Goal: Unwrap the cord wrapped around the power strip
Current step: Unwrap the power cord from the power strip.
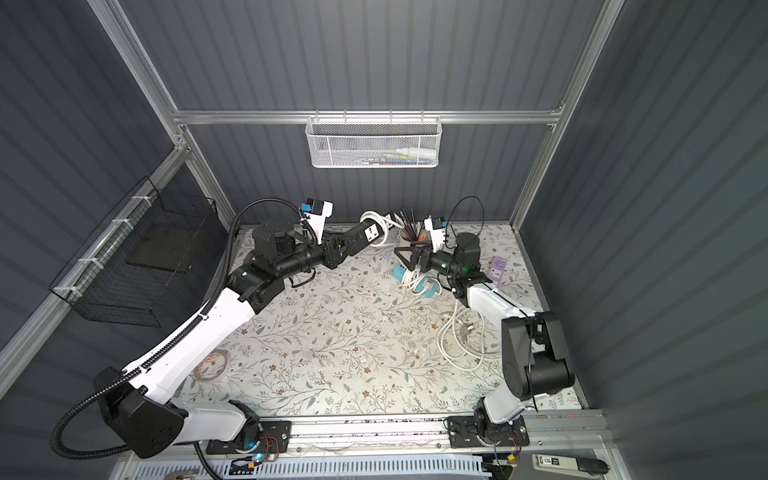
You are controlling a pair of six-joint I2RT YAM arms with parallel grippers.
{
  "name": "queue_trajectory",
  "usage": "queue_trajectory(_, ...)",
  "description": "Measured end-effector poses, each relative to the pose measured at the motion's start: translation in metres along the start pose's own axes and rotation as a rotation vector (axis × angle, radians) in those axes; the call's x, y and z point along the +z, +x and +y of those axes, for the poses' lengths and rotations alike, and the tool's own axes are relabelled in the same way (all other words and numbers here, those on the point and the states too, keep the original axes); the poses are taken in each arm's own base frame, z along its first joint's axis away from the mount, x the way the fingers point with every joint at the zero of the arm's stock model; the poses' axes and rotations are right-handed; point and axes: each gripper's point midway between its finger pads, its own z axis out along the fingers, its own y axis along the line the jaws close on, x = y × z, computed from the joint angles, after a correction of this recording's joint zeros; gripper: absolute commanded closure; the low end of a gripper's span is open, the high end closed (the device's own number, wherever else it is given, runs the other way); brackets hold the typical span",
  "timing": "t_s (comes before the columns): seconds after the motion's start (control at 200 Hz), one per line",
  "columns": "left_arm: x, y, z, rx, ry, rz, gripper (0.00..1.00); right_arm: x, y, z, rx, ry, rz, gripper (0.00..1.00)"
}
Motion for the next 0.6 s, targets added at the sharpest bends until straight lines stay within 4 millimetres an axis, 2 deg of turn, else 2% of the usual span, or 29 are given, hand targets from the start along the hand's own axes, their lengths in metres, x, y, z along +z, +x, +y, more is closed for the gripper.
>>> queue_trajectory(0.225,0.000,0.005,-0.006,-0.015,0.035,0.023,1.00,0.013,0.014,-0.005,0.003,-0.031,0.016,0.03)
queue_trajectory(0.52,-0.001,0.005,-0.013,-0.039,0.073,0.033,1.00,0.031,0.007,-0.011,-0.020,-0.051,0.009,0.10)
queue_trajectory(0.6,-0.001,0.004,-0.014,-0.043,0.078,0.033,1.00,0.036,0.008,-0.012,-0.021,-0.058,0.011,0.16)
